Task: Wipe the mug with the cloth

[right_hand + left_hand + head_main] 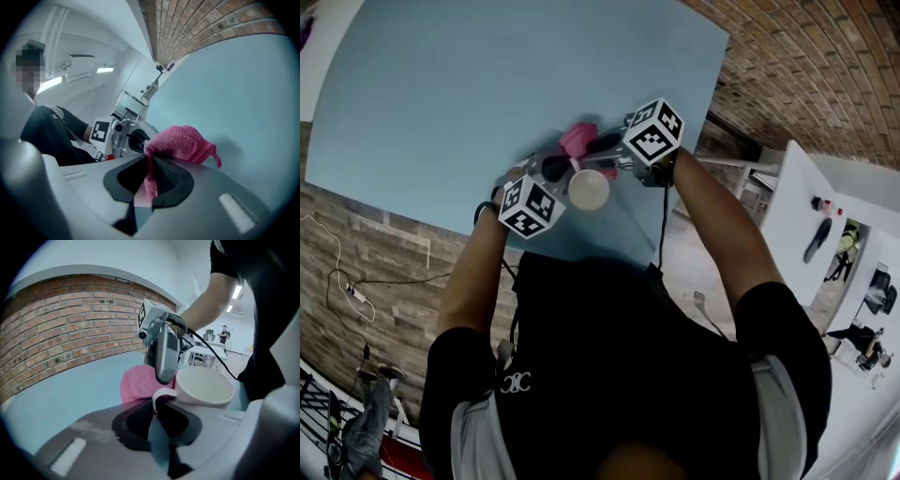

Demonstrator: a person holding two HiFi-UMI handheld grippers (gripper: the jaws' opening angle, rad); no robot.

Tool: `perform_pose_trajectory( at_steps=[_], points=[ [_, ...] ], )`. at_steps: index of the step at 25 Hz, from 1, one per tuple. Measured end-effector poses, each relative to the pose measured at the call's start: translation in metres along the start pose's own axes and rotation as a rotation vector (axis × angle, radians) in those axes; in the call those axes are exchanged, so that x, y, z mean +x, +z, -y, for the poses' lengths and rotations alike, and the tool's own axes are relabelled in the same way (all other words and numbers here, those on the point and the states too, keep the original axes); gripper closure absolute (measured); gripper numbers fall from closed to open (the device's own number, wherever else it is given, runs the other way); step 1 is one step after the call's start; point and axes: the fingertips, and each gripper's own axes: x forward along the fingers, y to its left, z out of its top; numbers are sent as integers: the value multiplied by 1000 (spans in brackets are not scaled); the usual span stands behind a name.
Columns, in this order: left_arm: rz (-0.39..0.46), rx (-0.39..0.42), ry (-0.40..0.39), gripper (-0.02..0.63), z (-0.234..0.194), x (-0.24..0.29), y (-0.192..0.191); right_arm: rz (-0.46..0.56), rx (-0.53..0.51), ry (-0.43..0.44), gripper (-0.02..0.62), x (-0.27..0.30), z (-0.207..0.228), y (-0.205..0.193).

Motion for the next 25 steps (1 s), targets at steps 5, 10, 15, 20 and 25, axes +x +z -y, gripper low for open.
perform_pose_trajectory(
  at_steps=[5,10,15,20,25],
  points=[
    [-7,4,8,571,-1,1,1,8,37,74,557,-4,-8,7],
    [-16,-16,31,569,-2,1,-2,26,170,76,557,3,15,0],
    [-24,-32,57,569,-2,-2,-3,5,240,84,557,9,23,-6],
    [-23,-42,69,569,7,-3,-3,30,346,100,557,9,32,-27],
    [-40,-66,115,569,9,-5,-7,80,286,219,557,-6,-3,-13]
  ],
)
